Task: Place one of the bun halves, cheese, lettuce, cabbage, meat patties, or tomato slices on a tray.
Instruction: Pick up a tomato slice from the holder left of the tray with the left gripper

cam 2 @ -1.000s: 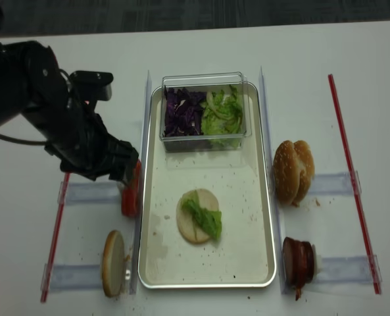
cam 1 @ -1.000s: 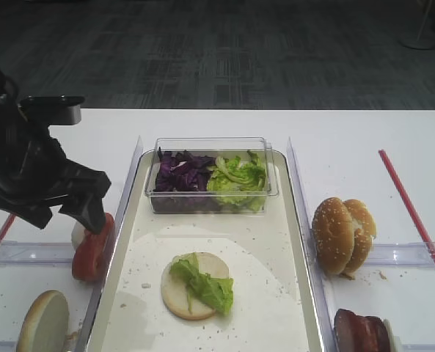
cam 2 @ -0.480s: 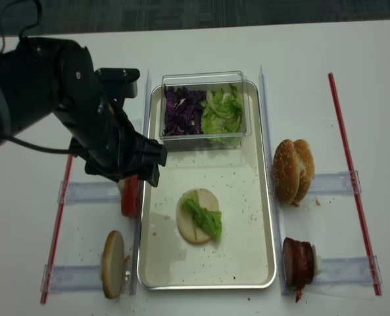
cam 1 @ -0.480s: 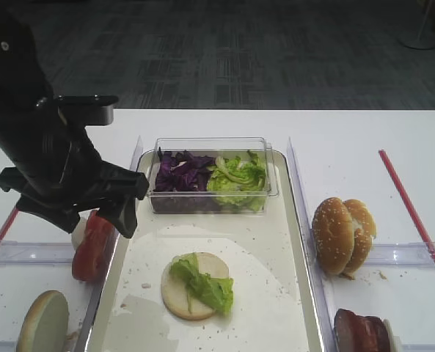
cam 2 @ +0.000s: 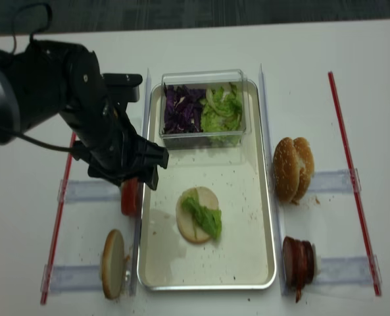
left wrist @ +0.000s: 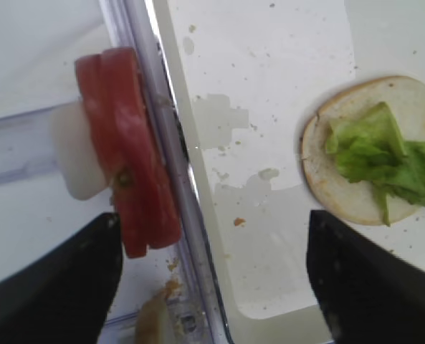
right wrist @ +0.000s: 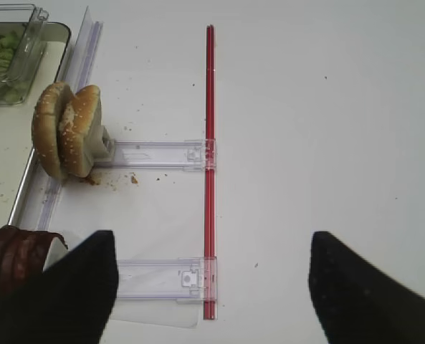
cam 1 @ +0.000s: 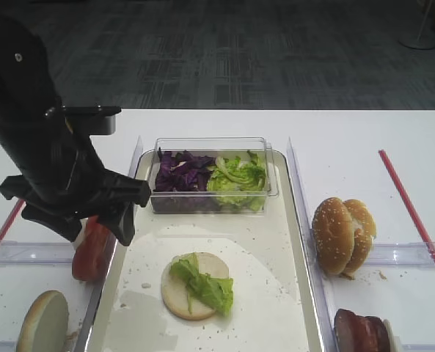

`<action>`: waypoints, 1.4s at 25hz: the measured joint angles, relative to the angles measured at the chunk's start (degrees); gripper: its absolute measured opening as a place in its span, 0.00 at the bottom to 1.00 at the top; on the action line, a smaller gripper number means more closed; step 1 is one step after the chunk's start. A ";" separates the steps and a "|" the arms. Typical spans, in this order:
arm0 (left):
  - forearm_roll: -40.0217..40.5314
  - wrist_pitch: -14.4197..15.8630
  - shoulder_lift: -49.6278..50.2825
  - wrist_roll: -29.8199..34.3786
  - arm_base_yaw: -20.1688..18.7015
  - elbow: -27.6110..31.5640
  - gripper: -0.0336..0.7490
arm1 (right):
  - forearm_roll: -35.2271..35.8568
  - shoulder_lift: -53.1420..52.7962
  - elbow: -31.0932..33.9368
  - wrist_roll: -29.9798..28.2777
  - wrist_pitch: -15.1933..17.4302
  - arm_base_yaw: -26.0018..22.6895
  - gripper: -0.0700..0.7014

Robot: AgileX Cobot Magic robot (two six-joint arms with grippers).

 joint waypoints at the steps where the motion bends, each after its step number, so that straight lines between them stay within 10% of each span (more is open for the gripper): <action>1: 0.00 0.00 0.47 0.00 0.00 -0.08 0.67 | 0.00 0.00 0.00 0.00 0.00 0.00 0.83; 35: -1.42 -3.18 5.83 -0.09 0.00 -0.91 0.65 | 0.00 0.00 0.00 0.00 0.09 0.00 0.83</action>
